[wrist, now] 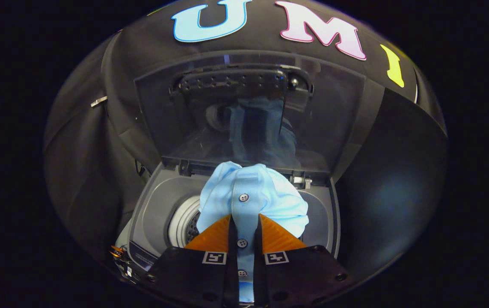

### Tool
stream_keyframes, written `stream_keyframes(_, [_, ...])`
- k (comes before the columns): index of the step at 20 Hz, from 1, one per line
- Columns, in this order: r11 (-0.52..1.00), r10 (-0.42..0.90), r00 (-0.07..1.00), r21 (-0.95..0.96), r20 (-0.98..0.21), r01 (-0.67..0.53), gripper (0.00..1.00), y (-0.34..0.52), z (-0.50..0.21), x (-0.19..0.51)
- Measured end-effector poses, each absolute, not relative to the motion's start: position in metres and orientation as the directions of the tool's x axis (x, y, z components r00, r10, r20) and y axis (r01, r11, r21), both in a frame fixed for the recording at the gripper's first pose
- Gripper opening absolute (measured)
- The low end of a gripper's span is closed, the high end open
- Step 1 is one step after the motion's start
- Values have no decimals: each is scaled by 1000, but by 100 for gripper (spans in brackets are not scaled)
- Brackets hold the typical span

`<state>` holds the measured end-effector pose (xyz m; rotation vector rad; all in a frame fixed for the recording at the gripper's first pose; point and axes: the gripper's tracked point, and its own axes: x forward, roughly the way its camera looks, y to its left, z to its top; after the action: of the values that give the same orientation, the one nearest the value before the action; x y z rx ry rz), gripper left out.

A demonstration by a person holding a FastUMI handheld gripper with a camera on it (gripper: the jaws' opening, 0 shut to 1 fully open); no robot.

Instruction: Put the clothes into the washing machine and then close the washing machine lid.

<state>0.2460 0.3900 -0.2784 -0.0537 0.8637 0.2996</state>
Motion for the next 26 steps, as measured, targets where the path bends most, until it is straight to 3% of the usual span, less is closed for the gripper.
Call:
stream_keyframes(2, [958,228,590,68,-774,-280,18,389,-296,247])
stream_keyframes(4, [954,245,575,89,-781,-286,25,393,-300,243])
stream_keyframes(8, [936,310,582,133,-752,-326,92,406,-297,235])
stream_keyframes(11, [946,239,556,62,-796,-318,90,394,-316,224])
stream_keyframes(16, [929,273,532,75,-802,-362,87,404,-334,214])
stream_keyframes(19, [922,295,539,87,-789,-377,99,414,-335,215])
stream_keyframes(26, [929,327,641,113,-695,-352,100,408,-298,228])
